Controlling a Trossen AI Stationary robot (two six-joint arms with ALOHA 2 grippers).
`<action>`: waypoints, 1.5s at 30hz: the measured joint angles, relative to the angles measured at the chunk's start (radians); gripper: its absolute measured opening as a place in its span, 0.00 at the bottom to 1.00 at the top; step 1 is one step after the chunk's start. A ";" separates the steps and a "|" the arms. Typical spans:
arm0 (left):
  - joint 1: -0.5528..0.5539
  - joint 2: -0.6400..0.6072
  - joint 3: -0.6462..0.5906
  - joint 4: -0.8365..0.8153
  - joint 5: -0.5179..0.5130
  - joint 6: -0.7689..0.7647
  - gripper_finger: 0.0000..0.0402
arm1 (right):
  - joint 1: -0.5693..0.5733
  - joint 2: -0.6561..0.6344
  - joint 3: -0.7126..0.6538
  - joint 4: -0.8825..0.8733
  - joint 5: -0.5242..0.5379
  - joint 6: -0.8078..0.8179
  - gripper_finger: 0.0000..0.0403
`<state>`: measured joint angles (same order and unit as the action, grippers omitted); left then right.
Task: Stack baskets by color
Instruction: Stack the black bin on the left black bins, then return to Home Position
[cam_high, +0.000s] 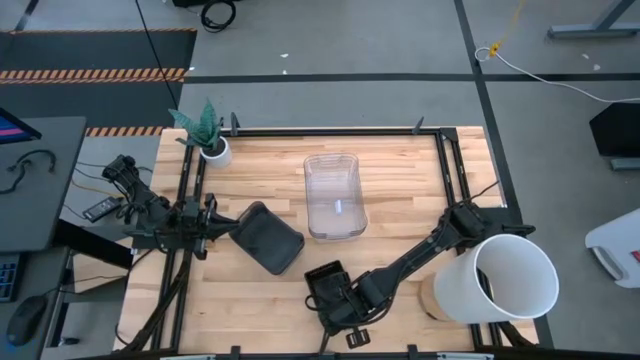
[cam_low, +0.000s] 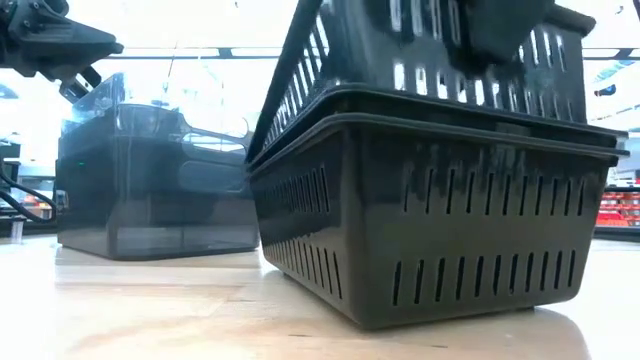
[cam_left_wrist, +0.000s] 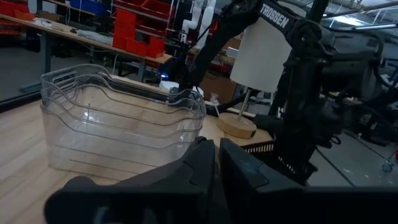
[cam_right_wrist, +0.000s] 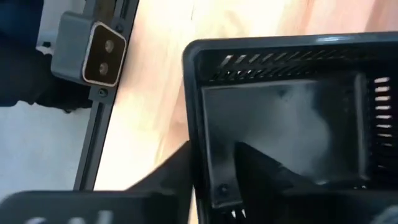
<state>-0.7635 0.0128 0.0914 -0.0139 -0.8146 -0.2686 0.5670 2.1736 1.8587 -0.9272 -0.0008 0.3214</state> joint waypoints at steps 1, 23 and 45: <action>0.000 0.000 0.000 0.001 0.000 -0.001 0.08 | -0.002 0.002 0.000 -0.001 -0.010 -0.001 0.31; 0.000 0.000 0.000 0.002 0.000 0.002 0.07 | -0.090 -0.280 -0.252 0.371 0.135 -0.322 0.43; 0.000 0.000 0.000 0.002 0.000 0.001 0.08 | -0.215 -1.062 -1.230 1.188 0.183 -0.315 0.41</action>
<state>-0.7632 0.0128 0.0914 -0.0116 -0.8147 -0.2676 0.3523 1.1112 0.6286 0.2610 0.1821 0.0066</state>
